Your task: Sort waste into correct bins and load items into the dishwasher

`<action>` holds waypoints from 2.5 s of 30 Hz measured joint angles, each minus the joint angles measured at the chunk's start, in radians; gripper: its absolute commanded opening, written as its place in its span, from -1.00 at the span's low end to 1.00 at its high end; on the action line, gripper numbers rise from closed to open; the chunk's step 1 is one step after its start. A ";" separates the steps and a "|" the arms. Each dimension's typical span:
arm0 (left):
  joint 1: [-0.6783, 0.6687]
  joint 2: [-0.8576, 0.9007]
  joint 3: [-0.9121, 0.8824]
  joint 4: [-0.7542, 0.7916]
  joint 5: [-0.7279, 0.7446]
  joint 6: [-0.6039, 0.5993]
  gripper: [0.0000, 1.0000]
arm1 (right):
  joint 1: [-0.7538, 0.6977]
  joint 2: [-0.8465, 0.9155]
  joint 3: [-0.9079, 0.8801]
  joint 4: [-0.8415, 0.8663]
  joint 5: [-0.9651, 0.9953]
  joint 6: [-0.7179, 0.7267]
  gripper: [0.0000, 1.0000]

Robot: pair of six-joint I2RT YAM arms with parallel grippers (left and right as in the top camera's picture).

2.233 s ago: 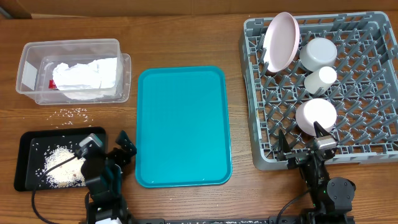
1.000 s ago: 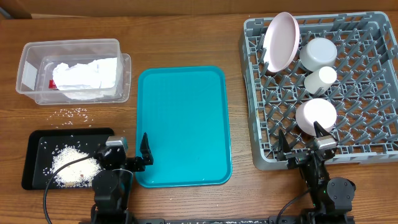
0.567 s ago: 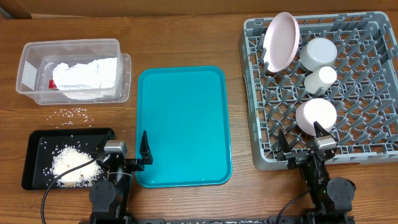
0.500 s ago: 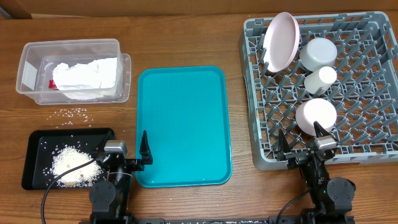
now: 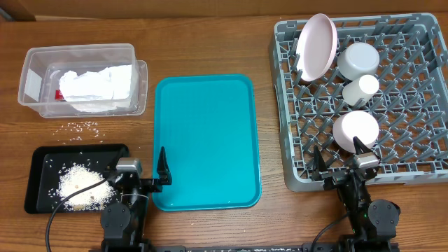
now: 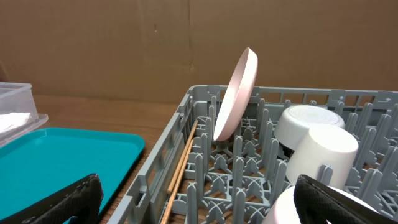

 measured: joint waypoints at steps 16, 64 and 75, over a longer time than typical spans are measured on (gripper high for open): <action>0.000 0.000 0.000 0.000 0.000 0.062 0.99 | 0.000 0.000 0.000 0.000 0.000 0.001 1.00; 0.000 0.000 0.000 0.000 0.000 0.064 1.00 | 0.000 0.000 0.000 0.000 0.000 0.000 1.00; 0.000 0.000 0.000 0.000 0.000 0.064 1.00 | 0.000 0.000 0.000 0.000 0.000 0.000 1.00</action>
